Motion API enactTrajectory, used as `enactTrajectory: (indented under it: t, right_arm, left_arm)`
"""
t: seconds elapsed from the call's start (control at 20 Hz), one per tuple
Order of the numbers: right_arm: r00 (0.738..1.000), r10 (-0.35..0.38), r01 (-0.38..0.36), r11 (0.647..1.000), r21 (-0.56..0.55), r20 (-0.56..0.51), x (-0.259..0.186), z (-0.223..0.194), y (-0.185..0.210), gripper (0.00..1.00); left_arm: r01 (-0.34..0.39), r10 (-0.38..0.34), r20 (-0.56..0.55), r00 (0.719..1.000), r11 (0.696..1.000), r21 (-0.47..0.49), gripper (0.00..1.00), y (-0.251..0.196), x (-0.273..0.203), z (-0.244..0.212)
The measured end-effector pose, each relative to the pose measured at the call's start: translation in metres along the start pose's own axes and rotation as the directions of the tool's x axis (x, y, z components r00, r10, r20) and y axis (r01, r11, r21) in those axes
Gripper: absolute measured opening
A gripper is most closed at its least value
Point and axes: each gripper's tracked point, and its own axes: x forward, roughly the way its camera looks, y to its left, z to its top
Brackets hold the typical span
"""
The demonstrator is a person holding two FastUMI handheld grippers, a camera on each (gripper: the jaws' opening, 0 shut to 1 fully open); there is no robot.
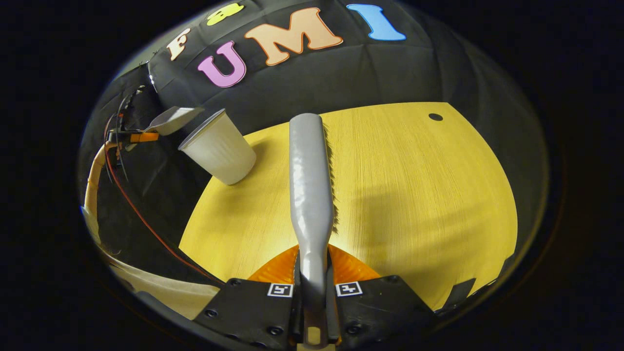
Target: Pick up the small broom and dustpan from the desktop, sweep the trash into the dustpan with the broom, and then empty the trash into the garbage bin.
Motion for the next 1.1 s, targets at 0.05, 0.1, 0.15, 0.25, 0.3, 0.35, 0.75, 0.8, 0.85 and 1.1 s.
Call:
enactTrajectory:
  t: [0.05, 0.1, 0.15, 0.25, 0.3, 0.35, 0.75, 0.8, 0.85, 1.1]
  right_arm:
    - [1.0, 0.005, -0.005, 1.0, -0.006, -0.004, 0.001, 0.001, -0.001, 0.16]
    - [1.0, 0.013, -0.013, 1.0, -0.011, -0.006, 0.003, 0.001, -0.001, 0.16]
    - [1.0, 0.023, -0.023, 1.0, -0.019, -0.012, 0.003, 0.0, -0.002, 0.12]
    - [0.999, 0.032, -0.033, 0.999, -0.036, -0.02, 0.006, -0.001, -0.007, 0.16]
    - [0.999, 0.036, -0.037, 0.999, -0.037, -0.023, 0.008, 0.0, -0.007, 0.16]
    - [0.999, 0.04, -0.04, 0.999, -0.031, -0.024, 0.01, -0.001, -0.008, 0.16]
    - [0.993, -0.034, 0.034, 0.999, 0.0, -0.115, 0.044, -0.007, -0.01, 0.12]
    - [0.992, -0.032, 0.033, 0.999, 0.01, -0.125, 0.055, -0.009, -0.009, 0.16]
    - [0.991, -0.035, 0.037, 0.999, 0.009, -0.131, 0.066, -0.007, -0.008, 0.16]
    - [0.983, -0.065, 0.068, 0.998, 0.013, -0.173, 0.114, 0.004, 0.007, 0.16]
  left_arm:
    - [0.028, -0.027, 0.047, 0.999, 0.999, -0.026, 0.22, -0.024, -0.001, 0.015]
    - [0.064, -0.06, 0.095, 0.994, 0.997, -0.042, 0.25, -0.043, -0.012, 0.024]
    - [0.112, -0.105, 0.131, 0.986, 0.993, -0.047, 0.25, -0.075, -0.021, 0.04]
    - [0.224, -0.21, 0.18, 0.961, 0.973, -0.06, 0.29, -0.138, -0.028, 0.055]
    - [0.277, -0.261, 0.19, 0.946, 0.959, -0.066, 0.29, -0.171, -0.026, 0.064]
    - [0.319, -0.298, 0.204, 0.932, 0.945, -0.076, 0.23, -0.204, -0.025, 0.068]
    - [0.313, -0.281, 0.195, 0.94, 0.936, -0.16, 0.25, -0.354, 0.02, 0.002]
    - [0.316, -0.286, 0.167, 0.944, 0.928, -0.196, 0.25, -0.372, 0.029, -0.015]
    - [0.331, -0.307, 0.133, 0.942, 0.914, -0.235, 0.26, -0.392, 0.036, -0.034]
    - [0.201, -0.228, -0.032, 0.973, 0.909, -0.365, 0.26, -0.422, 0.07, -0.111]
